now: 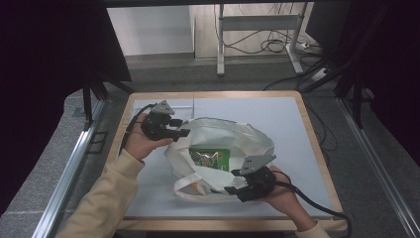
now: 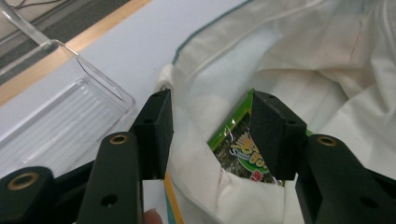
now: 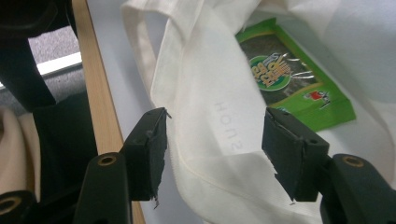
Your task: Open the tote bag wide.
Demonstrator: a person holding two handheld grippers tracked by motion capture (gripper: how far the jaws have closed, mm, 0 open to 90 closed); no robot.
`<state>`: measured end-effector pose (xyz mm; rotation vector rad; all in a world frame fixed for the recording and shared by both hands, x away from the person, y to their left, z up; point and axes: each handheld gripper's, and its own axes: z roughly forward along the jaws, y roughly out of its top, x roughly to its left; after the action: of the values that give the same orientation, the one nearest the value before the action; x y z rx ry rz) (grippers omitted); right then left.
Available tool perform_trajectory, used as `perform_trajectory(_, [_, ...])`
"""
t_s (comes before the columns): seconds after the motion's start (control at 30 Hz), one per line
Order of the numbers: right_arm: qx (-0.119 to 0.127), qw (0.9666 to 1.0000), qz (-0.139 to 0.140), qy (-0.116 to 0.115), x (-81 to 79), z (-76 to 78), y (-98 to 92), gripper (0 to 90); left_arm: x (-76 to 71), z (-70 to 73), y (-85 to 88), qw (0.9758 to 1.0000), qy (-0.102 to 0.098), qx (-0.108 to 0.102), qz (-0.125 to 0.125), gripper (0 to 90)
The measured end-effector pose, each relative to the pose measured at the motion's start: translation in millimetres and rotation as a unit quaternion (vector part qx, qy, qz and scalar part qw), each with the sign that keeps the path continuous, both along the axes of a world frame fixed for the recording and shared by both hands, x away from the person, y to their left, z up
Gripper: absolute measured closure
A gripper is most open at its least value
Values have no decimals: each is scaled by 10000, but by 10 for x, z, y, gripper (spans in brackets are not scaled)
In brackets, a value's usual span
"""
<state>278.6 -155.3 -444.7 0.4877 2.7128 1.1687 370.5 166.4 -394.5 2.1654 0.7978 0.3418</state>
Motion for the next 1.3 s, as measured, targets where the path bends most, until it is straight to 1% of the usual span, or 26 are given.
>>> perform_trajectory(0.13, [38,10000,-66,-41,28,48,-9,389,-43,-32,-1,9999,2,26,-104,495])
perform_trajectory(0.2, [31,9998,-189,-109,46,75,-2,388,-61,-38,-11,9999,1,56,-154,494])
perform_trajectory(0.23, [52,9996,-232,-130,58,90,-4,388,-70,-38,-15,9998,-2,61,-171,495])
perform_trajectory(0.33, [251,9991,-318,-95,107,137,-36,389,-100,-45,-24,9997,5,54,-228,497])
perform_trajectory(0.43, [250,9986,-442,-142,153,188,-72,390,-132,-60,-31,9995,25,53,-303,496])
perform_trajectory(0.5, [289,9983,-495,-128,188,225,-87,392,-155,-70,-29,9994,77,30,-350,493])
perform_trajectory(0.53, [307,9980,-532,-116,211,243,-91,392,-171,-74,-20,9993,89,-57,-364,487])
perform_trajectory(0.6, [314,9973,-661,-45,259,270,-87,391,-194,-71,-10,9992,102,-116,-379,486])
perform_trajectory(0.67, [336,9959,-839,-3,312,295,-76,374,-216,-65,-10,9991,86,-61,-411,486])
perform_trajectory(0.73, [388,9943,-991,58,354,322,-63,357,-231,-70,-28,9990,125,-64,-429,485])
perform_trajectory(0.77, [401,9936,-1052,92,375,334,-56,353,-237,-71,-35,9989,119,-23,-462,485])
perform_trajectory(0.83, [386,9926,-1144,88,410,352,-44,340,-253,-75,-60,9987,106,17,-506,485])
perform_trajectory(0.87, [371,9924,-1173,65,424,358,-38,337,-265,-80,-85,9985,125,-7,-533,485])
perform_trajectory(0.9, [323,9921,-1214,14,440,365,-27,337,-269,-80,-95,9982,125,38,-580,487])
perform_trajectory(0.97, [200,9921,-1235,-63,470,376,-4,343,-289,-91,-147,9980,136,29,-610,491])
perform_trajectory(1.07, [42,9925,-1221,-72,534,407,60,426,-300,-103,-221,9975,151,140,-668,525])
perform_trajectory(1.13, [-98,9921,-1244,-144,588,431,105,529,-306,-112,-268,9970,174,167,-740,558])
perform_trajectory(1.17, [-94,9924,-1224,-116,610,445,124,569,-311,-115,-291,9967,185,177,-764,560])
perform_trajectory(1.2, [-96,9930,-1174,-58,639,458,144,599,-313,-116,-307,9963,191,237,-806,568])
perform_trajectory(1.3, [-275,9934,-1108,-63,716,468,212,731,-308,-128,-367,9948,266,314,-930,630])
